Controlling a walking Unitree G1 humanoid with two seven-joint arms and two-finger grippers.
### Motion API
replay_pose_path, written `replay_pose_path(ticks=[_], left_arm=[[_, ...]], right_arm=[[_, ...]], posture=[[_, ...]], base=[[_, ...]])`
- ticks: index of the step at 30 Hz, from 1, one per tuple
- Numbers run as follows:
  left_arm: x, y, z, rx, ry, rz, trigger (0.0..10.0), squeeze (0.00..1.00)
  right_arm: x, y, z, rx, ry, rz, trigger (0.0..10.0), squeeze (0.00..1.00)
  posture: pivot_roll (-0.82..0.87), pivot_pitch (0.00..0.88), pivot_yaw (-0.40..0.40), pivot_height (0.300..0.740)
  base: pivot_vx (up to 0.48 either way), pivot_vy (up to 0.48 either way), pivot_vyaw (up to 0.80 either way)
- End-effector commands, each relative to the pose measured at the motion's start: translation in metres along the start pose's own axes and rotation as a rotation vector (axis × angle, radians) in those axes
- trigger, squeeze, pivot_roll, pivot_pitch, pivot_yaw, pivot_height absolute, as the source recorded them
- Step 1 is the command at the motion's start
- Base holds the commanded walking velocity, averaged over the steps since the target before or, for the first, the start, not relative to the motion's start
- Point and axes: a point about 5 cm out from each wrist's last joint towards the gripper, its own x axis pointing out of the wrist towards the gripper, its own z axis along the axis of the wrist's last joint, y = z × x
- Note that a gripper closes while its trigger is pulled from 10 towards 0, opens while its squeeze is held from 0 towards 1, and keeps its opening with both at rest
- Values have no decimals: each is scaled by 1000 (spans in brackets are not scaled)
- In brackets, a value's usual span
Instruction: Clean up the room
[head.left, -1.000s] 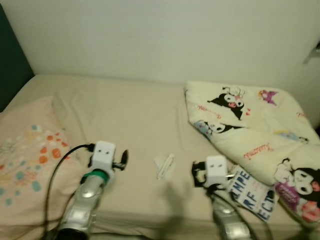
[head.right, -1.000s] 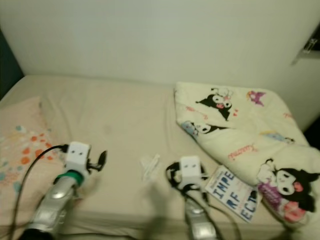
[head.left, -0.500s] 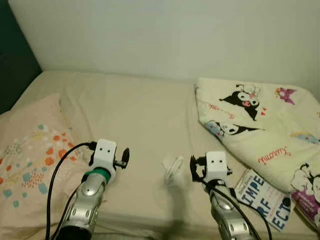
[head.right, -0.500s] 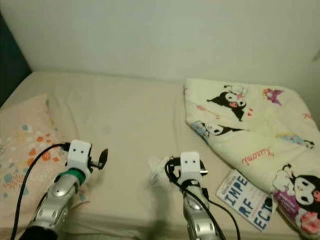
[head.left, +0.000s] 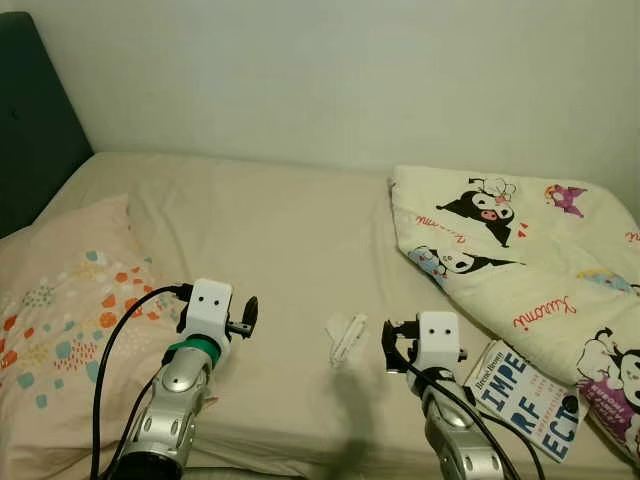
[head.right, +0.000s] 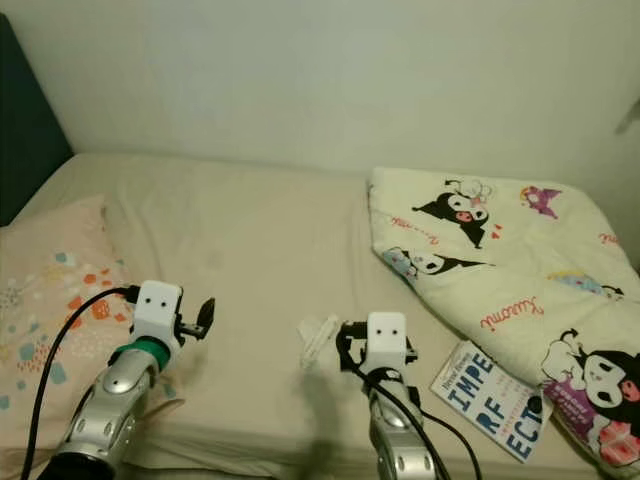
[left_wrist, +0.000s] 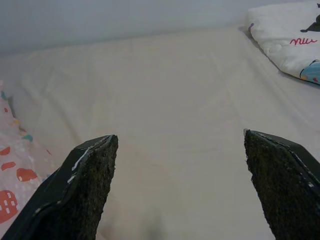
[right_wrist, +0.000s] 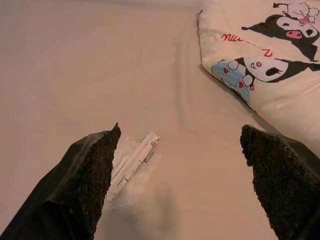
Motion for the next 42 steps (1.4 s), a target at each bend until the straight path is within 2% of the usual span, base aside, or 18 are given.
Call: replay_pose_path(ticks=[1, 26, 42], left_arm=[[-2, 0, -8, -3, 35, 1, 10000, 0], [-3, 3, -9, 10, 37, 18, 10000, 0], [-5, 4, -10, 10, 38, 25, 10000, 0]], right_arm=[[-2, -2, -4, 11, 21, -2, 10000, 0], [6, 4, 5, 5, 15, 37, 10000, 0], [15, 8, 13, -27, 16, 64, 10000, 0]], posture=[[11, 0, 65, 665], [22, 0, 60, 575], [28, 0, 49, 575]], base=[[0, 0, 0], [0, 0, 0], [0, 0, 0]])
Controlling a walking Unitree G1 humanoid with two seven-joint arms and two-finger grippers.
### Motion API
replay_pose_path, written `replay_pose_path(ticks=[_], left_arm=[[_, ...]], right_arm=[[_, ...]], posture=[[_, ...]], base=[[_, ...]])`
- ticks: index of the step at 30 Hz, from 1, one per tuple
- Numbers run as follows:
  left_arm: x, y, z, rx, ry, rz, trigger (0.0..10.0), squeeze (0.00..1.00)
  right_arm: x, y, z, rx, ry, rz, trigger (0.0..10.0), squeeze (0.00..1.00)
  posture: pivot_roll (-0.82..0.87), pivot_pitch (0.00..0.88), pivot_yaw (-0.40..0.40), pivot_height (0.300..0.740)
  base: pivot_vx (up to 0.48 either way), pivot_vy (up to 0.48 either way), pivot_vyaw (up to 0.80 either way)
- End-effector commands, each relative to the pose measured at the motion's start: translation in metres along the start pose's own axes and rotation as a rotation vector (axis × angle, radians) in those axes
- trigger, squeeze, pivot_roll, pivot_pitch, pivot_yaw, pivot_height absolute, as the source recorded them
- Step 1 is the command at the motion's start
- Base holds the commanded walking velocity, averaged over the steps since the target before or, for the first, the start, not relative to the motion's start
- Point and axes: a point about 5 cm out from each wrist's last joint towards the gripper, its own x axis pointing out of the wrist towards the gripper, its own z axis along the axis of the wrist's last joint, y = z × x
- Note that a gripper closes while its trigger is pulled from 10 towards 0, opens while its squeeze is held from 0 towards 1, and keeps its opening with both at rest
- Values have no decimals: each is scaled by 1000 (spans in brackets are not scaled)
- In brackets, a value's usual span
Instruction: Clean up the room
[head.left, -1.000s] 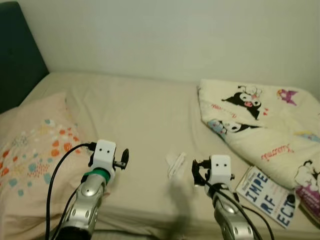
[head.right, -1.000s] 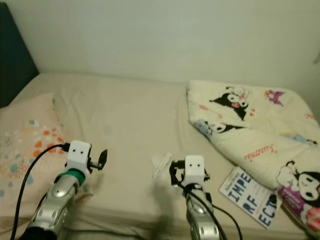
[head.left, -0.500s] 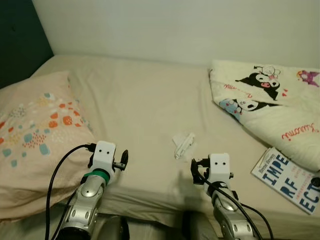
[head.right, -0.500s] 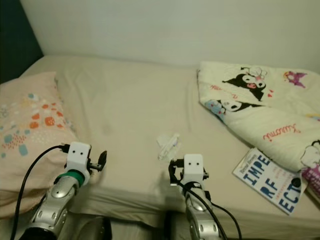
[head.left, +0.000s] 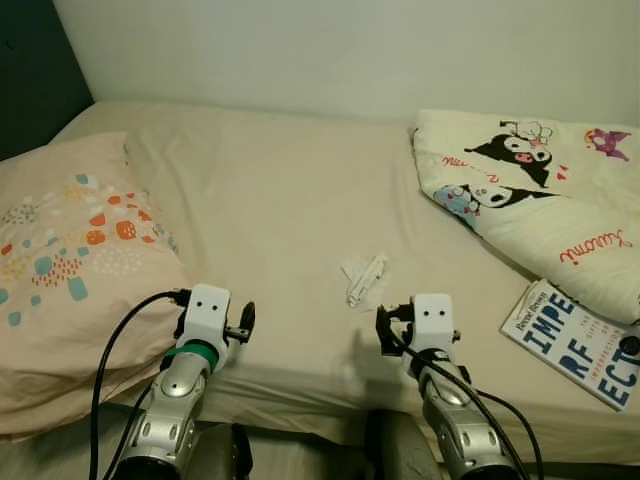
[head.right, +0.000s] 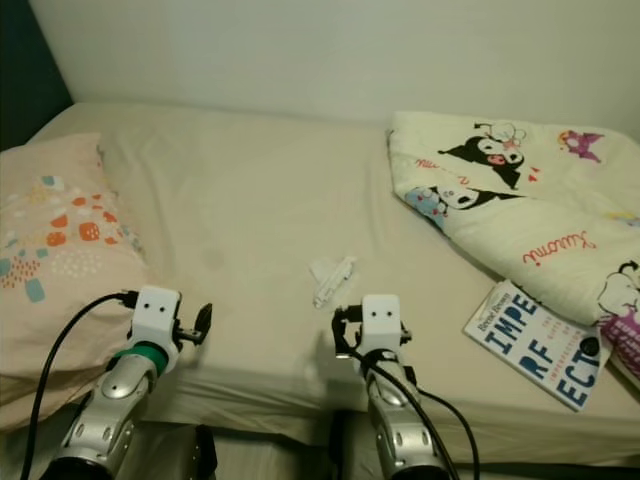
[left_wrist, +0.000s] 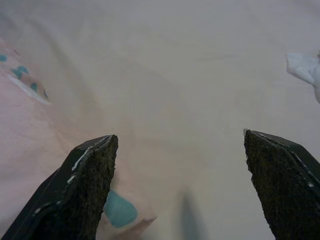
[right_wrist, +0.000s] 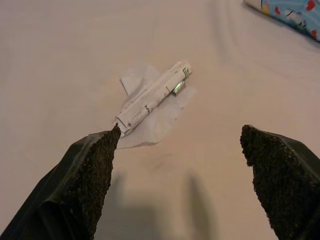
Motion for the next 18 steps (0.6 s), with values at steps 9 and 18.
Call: replay_pose_path(ticks=[9, 18], left_arm=[[-4, 27, 4, 43, -14, 54, 10000, 0], [-2, 59, 27, 81, -79, 102, 10000, 0]], right_arm=[[22, 4, -2, -39, 117, 15, 10000, 243], [33, 19, 10, -29, 116, 65, 10000, 1000]], posture=[[55, 0, 43, 575], [90, 38, 55, 575]], base=[[0, 0, 0], [0, 0, 0]])
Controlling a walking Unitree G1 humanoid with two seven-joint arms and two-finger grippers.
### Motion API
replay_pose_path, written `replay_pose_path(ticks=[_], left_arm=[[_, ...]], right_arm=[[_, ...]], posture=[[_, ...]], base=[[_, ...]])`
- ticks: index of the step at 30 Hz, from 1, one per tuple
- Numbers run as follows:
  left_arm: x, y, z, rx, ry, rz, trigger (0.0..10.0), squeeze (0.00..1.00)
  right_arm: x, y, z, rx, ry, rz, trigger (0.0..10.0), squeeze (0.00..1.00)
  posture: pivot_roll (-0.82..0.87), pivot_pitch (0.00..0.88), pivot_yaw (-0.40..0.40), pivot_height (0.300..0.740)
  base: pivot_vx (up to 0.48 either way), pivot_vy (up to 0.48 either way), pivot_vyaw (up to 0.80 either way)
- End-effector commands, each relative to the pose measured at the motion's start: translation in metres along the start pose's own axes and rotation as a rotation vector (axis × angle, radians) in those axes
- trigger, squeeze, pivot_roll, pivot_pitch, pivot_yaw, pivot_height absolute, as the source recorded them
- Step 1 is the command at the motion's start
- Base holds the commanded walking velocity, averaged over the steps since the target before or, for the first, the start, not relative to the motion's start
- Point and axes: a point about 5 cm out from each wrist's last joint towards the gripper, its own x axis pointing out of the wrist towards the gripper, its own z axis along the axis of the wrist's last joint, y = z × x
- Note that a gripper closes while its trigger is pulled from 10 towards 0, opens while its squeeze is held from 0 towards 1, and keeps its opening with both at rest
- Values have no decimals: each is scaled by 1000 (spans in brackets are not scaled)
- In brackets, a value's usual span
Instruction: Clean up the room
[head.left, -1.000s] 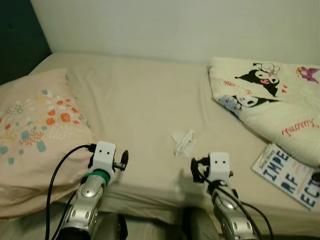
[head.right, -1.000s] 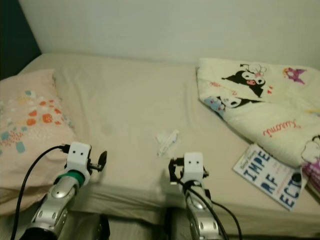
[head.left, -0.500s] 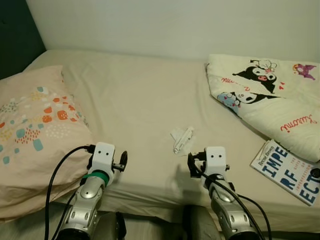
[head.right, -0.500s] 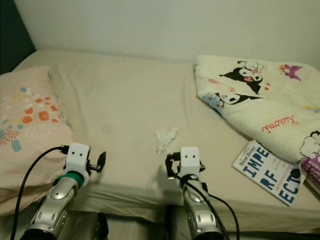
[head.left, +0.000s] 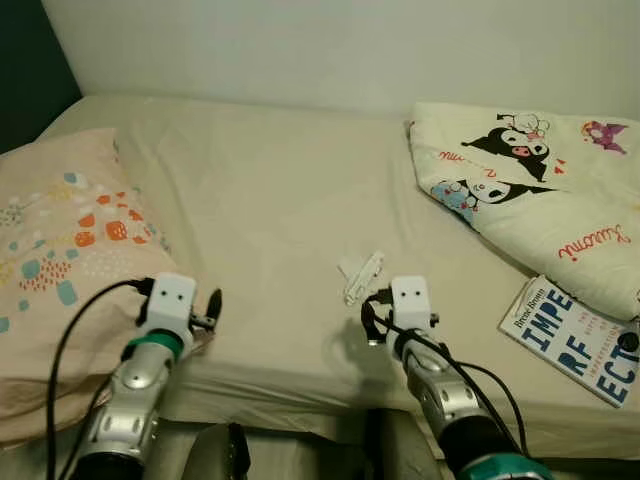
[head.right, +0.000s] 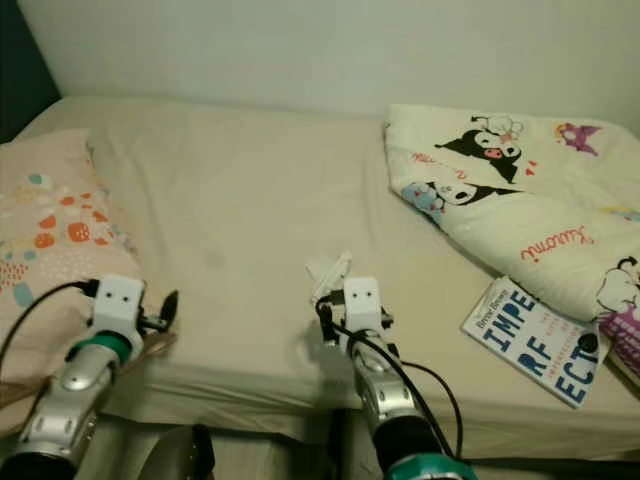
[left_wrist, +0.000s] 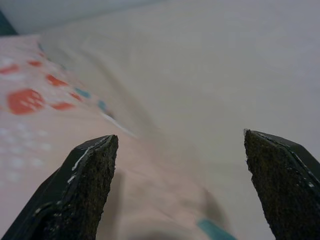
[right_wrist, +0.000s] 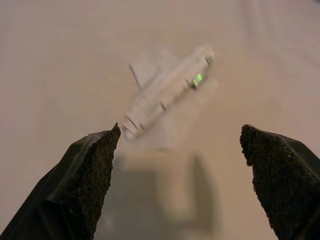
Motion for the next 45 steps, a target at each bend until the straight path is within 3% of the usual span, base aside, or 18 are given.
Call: replay_pose_path(ticks=[1, 8, 12, 20, 25, 31, 40, 45], left_arm=[[1, 4, 1, -7, 8, 2, 10000, 0], [10, 24, 24, 35, -26, 21, 10000, 0], [13, 30, 41, 6, -60, -3, 10000, 0], [7, 34, 48, -23, -63, -11, 10000, 0], [5, 27, 56, -13, -76, -51, 10000, 0], [-10, 9, 55, 2, -54, -151, 10000, 0], [-32, 15, 57, 19, -27, -182, 10000, 0], [-38, 15, 59, 22, -18, -192, 10000, 0]], right_arm=[[0, 2, -5, 5, 26, 9, 10000, 1000], [6, -1, -3, 13, 35, 15, 10000, 1000], [8, 4, -2, 30, 24, 41, 10000, 1000], [13, 18, 9, 68, -7, 77, 10000, 1000], [17, 19, 14, 101, 24, 74, 10000, 1000], [19, 30, 19, 136, 37, 115, 10000, 1000], [24, 24, 35, 316, 0, 25, 10000, 1000], [25, 18, 39, 347, -17, 0, 10000, 1000]], posture=[[90, 38, 55, 575], [125, 87, 46, 575], [144, 123, 32, 575], [162, 180, 18, 575], [179, 224, 18, 575], [225, 251, 22, 575], [278, 268, 33, 575], [308, 257, 42, 575]], base=[[0, 0, 0], [0, 0, 0], [0, 0, 0], [0, 0, 0], [0, 0, 0], [0, 0, 0], [0, 0, 0], [0, 0, 0]])
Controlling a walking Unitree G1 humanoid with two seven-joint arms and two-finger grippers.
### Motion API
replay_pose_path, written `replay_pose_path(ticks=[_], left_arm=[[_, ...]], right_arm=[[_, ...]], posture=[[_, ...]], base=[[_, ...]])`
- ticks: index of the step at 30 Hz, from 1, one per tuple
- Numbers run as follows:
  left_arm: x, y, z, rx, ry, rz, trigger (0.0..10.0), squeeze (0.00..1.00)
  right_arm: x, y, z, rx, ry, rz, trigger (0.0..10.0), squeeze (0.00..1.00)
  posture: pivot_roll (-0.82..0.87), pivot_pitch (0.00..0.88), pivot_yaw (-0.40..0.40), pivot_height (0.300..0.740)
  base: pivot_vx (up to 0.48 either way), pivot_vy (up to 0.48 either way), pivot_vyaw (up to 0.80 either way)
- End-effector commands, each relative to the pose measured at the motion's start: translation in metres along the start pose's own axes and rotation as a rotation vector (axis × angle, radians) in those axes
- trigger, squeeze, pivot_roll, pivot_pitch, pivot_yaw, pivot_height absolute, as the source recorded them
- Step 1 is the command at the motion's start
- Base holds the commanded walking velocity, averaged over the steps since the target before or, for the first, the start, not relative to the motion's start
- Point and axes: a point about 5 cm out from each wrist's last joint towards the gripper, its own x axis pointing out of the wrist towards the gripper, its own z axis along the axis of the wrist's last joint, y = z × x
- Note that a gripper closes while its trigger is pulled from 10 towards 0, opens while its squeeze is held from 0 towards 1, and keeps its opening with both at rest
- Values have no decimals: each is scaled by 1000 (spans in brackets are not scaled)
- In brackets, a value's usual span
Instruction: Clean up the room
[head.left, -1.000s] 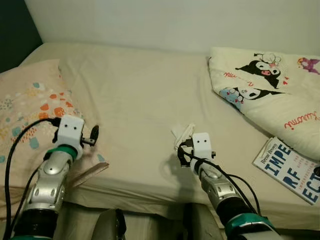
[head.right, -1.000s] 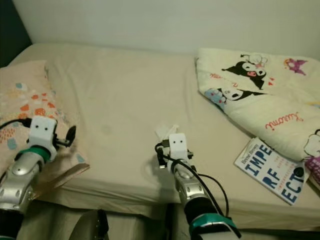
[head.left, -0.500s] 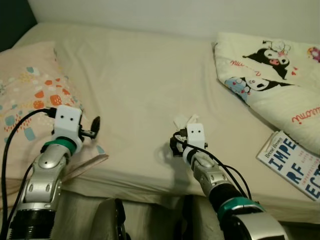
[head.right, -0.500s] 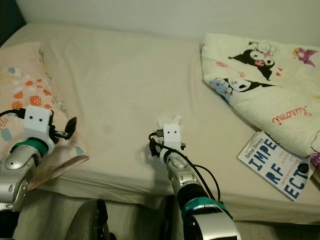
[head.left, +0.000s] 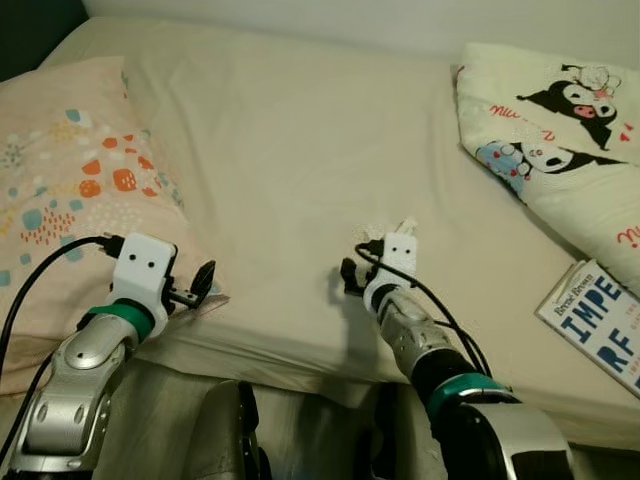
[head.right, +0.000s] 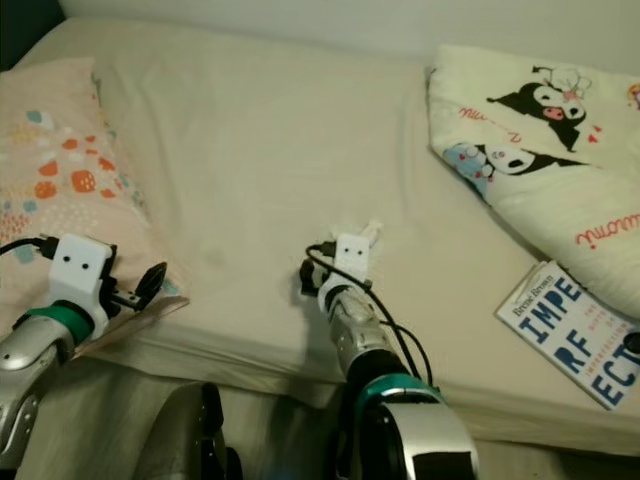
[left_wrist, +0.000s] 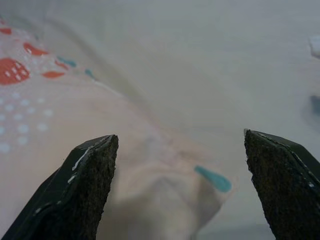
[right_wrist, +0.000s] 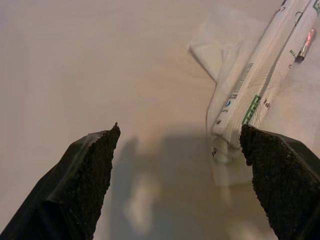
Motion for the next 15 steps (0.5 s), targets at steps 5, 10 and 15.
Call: replay_pose_path(ticks=[5, 10, 15], left_arm=[[-12, -11, 4, -23, 13, -67, 10000, 0], [-22, -17, 5, -27, 28, -89, 10000, 0], [-31, -17, 4, -25, 49, -93, 10000, 0]], right_arm=[[0, -9, 1, -18, -3, -59, 10000, 922], [1, -15, 4, -76, -9, -95, 10000, 0], [0, -20, 3, -125, -4, -132, 10000, 0]], posture=[[344, 259, 43, 575], [365, 266, 40, 575], [384, 265, 37, 575]], base=[[0, 0, 0], [0, 0, 0], [0, 0, 0]])
